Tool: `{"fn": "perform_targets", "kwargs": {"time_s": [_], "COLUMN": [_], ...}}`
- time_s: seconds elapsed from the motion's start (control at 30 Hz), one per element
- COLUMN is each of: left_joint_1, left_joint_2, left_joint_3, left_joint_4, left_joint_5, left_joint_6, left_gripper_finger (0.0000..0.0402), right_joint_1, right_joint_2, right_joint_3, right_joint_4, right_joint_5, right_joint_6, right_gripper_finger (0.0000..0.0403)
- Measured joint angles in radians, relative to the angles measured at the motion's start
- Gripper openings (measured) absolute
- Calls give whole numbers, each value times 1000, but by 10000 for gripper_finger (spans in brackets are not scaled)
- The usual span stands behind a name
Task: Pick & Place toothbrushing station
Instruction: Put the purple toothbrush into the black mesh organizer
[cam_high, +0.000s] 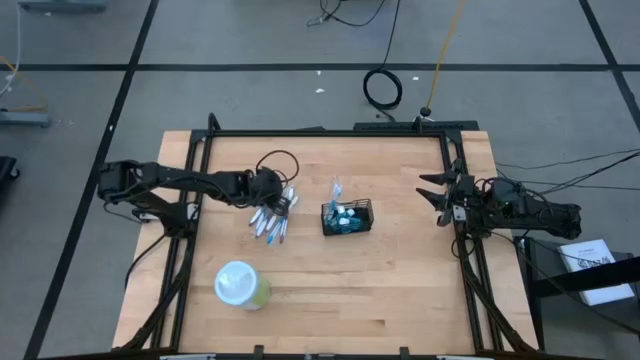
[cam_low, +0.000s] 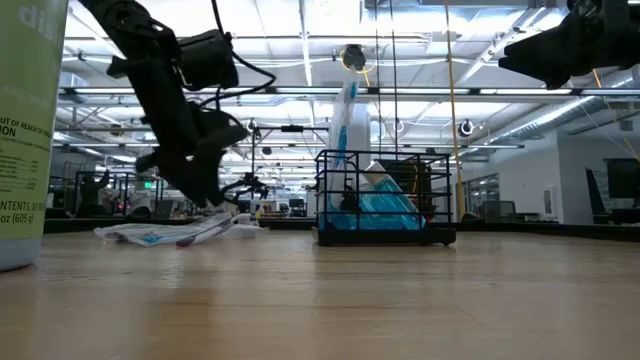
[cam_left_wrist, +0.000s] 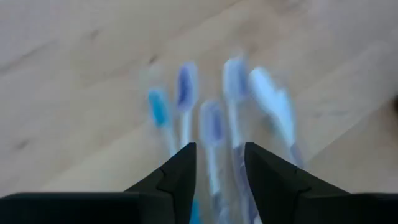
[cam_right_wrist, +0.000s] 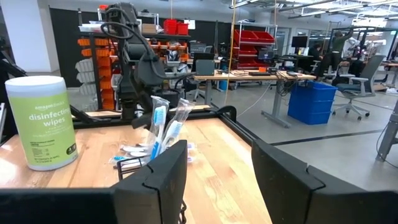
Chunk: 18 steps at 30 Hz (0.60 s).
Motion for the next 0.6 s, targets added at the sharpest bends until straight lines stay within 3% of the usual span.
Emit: {"fn": "perform_targets", "kwargs": {"time_s": [0.27,0.6], "left_joint_1": [-49,-105], "left_joint_2": [-28,-10], "left_joint_3": [-1,-1], "left_joint_4": [-305,-301], "left_joint_5": [76,67], "left_joint_6": [-153,-198], "left_gripper_finger": [123,158], "right_joint_1": [0,0], "right_joint_2": [0,0], "right_joint_3": [0,0], "right_joint_4": [0,0], "right_joint_5": [0,0], "right_joint_6": [0,0], "right_gripper_finger": [171,171]}}
